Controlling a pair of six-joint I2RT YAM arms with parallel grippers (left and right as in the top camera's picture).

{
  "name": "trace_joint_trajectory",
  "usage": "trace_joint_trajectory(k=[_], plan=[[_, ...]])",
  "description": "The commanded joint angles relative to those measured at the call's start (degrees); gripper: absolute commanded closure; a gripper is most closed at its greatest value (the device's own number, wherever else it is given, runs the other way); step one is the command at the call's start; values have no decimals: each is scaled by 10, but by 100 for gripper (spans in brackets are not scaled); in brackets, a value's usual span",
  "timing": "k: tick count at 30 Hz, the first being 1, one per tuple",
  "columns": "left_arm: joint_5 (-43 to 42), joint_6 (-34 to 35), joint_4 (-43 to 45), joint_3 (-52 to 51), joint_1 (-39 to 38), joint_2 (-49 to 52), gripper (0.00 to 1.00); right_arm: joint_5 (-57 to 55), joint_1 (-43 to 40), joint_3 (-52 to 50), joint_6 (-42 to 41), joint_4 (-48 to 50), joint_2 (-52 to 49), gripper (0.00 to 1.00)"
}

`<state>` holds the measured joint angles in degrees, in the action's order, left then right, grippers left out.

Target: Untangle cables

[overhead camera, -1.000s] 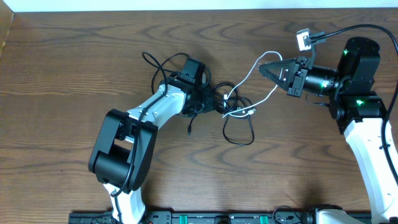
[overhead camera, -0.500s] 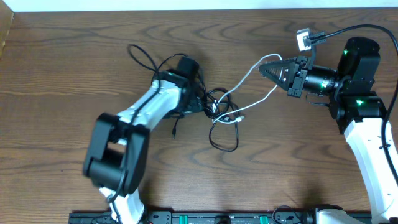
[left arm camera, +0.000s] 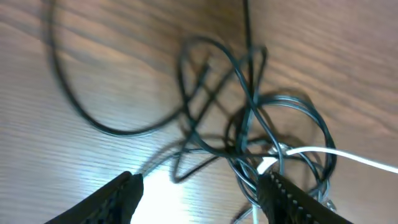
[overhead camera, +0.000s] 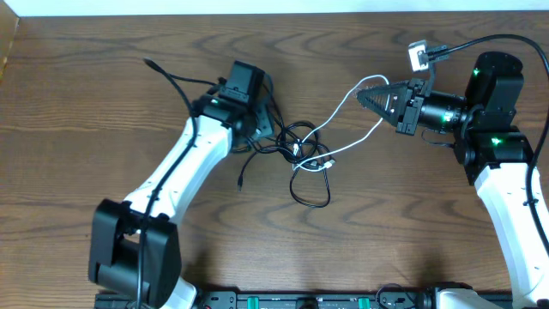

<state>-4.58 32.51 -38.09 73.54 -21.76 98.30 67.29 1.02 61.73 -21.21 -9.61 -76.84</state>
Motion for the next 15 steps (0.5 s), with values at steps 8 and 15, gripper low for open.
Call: trace_joint_trajectory(k=[8,15], plan=[[-36,214,13,-27,-37,63,45,3,-2,3,12,-5,8,99],[-36,238,44,-27,-57,87,46,3,-2,3,18,-10,8,99]])
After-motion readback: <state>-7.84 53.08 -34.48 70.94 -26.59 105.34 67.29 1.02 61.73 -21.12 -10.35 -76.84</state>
